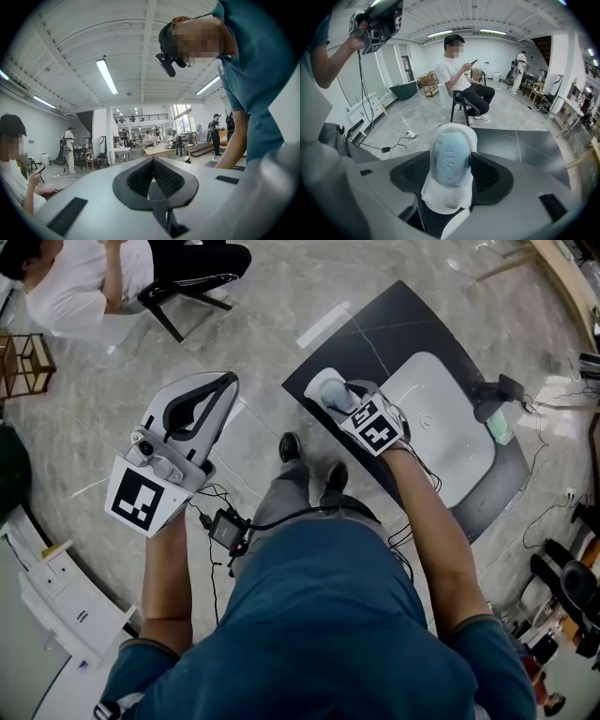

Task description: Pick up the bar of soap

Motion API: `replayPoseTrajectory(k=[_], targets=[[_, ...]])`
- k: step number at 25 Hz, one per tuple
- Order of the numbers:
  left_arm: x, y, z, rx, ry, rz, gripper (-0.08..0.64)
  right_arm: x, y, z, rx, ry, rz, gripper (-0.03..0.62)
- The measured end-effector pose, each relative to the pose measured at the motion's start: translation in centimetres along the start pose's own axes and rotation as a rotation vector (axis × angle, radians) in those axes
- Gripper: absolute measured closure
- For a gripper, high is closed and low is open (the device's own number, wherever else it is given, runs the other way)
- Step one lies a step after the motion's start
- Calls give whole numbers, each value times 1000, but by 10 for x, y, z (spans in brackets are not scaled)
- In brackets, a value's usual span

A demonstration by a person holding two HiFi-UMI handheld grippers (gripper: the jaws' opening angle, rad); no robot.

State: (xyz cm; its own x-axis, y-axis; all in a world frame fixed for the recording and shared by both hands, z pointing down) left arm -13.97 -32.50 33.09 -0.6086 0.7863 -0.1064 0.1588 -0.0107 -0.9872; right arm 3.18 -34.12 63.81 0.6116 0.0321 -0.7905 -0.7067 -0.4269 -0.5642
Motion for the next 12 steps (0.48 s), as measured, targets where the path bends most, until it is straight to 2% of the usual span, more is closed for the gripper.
replayPoseTrajectory(k=[3, 9, 12], targets=[[0, -1, 0, 2, 1, 2, 558, -2, -5, -1, 16, -11, 19, 321], [-1, -1, -2, 1, 0, 0, 558, -2, -11, -2, 111, -70, 24, 330], [0, 0, 0, -1, -4, -7, 558, -4, -11, -2, 108, -80, 18, 331]])
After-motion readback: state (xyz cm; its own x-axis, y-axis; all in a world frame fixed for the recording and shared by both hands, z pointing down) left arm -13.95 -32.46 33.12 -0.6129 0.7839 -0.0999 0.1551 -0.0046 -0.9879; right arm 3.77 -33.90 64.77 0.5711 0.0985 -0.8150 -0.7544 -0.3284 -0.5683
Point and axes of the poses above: the fingertips, and each gripper's own axes: x backward along the fingers, z to its left, y out of its top, the point moved 3 cm from there along x, backward along the fingers, and after that the axes turned 11 degrees about y, right-handed, at the moved point
